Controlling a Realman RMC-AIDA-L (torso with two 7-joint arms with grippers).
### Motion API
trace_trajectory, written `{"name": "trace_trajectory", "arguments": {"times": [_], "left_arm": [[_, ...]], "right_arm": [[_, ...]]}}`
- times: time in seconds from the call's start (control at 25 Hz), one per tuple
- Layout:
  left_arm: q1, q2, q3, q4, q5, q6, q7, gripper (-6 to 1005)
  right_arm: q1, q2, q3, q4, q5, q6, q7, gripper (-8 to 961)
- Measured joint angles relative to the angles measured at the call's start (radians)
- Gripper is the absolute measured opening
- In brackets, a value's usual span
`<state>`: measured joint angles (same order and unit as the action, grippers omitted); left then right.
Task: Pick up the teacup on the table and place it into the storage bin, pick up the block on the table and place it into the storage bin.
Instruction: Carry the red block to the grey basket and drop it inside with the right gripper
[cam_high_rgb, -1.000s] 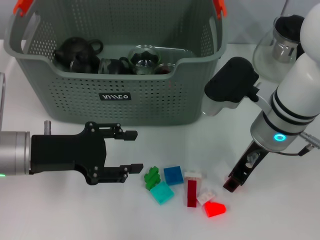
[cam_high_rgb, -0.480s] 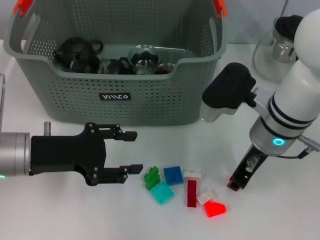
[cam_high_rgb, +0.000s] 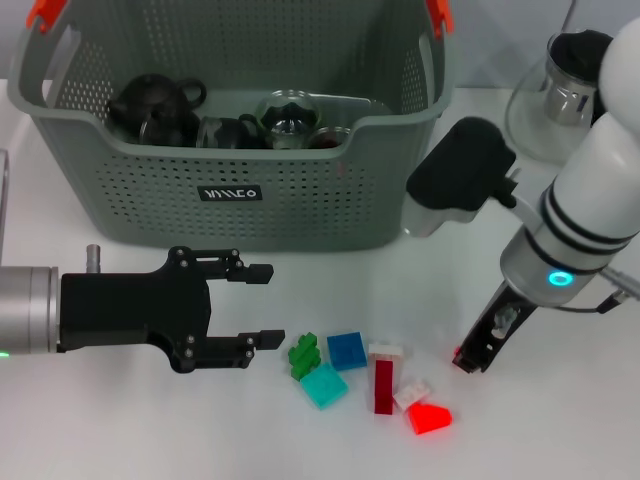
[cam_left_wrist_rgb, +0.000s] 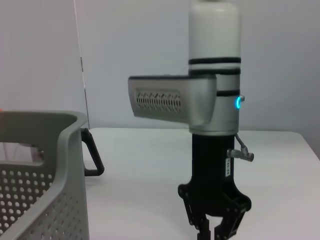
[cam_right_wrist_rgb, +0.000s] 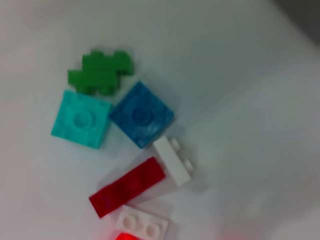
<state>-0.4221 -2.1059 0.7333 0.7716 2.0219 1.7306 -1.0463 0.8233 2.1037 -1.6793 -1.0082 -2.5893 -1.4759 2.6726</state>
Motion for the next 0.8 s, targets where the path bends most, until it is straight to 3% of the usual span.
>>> {"name": "trace_trajectory", "arguments": {"times": [0.12, 0.28, 0.48, 0.6, 0.8], "left_arm": [[0.000, 0.002, 0.000, 0.001, 0.000, 0.006, -0.004, 674], [0.000, 0.004, 0.000, 0.006, 0.000, 0.012, -0.008, 674], [0.001, 0.005, 0.000, 0.006, 0.000, 0.010, -0.008, 674], [0.001, 0.004, -0.001, 0.006, 0.000, 0.010, -0.009, 674], [-0.001, 0.004, -0.017, 0.007, 0.000, 0.013, -0.009, 675]], "right_arm": [[-0.024, -0.003, 0.049, -0.106, 0.001, -0.064, 0.001, 204], [-0.035, -0.001, 0.135, -0.342, 0.058, -0.207, 0.010, 205], [0.033, -0.002, 0.274, -0.590, 0.175, -0.324, 0.042, 217], [0.105, -0.002, 0.352, -0.627, 0.173, -0.322, 0.033, 224], [0.182, -0.001, 0.388, -0.588, 0.099, -0.176, -0.026, 236]]}}
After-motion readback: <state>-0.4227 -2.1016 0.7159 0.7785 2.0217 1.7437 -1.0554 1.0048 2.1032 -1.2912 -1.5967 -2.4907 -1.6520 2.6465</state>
